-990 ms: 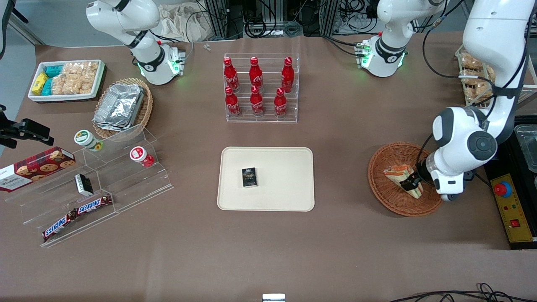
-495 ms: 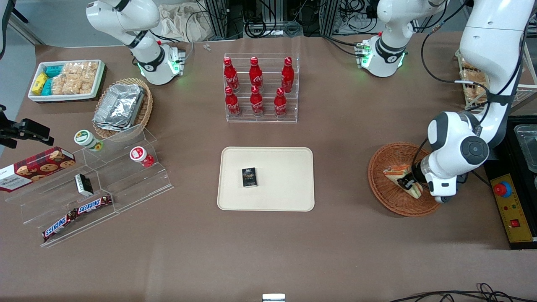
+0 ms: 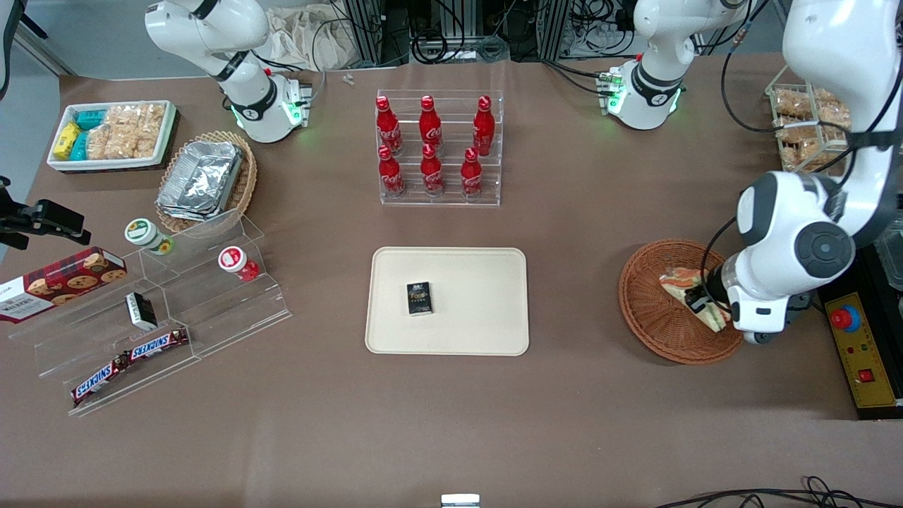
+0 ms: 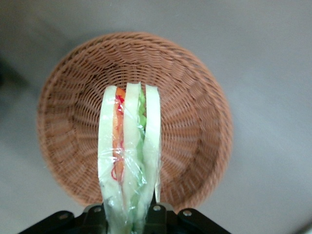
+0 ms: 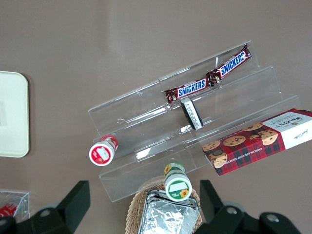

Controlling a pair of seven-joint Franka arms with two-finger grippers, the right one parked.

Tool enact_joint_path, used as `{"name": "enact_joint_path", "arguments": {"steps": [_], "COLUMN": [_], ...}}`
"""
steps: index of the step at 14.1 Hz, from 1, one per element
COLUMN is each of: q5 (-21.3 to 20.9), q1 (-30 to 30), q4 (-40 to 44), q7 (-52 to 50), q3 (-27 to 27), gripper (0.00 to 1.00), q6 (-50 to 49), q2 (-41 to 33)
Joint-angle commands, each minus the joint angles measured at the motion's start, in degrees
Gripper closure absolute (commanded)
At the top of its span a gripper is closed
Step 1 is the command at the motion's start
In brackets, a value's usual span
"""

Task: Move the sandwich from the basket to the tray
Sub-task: 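Lift the sandwich up out of the basket with the left gripper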

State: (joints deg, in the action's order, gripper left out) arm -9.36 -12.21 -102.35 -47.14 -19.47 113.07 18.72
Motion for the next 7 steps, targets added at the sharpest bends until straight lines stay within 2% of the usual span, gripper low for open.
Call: {"name": "enact_joint_path", "arguments": {"steps": [1, 4, 7], "q5": [-0.7, -0.8, -0.9], "q1": [1.0, 2.3, 10.6], "q4": [13.9, 22.0, 23.9], "q7": [6.6, 10.4, 10.0], "q3": [-3.9, -9.2, -9.6], "gripper": [1.0, 1.0, 1.0], "q6": [-14.3, -18.8, -17.2], "q2": [0.9, 4.2, 10.1]}}
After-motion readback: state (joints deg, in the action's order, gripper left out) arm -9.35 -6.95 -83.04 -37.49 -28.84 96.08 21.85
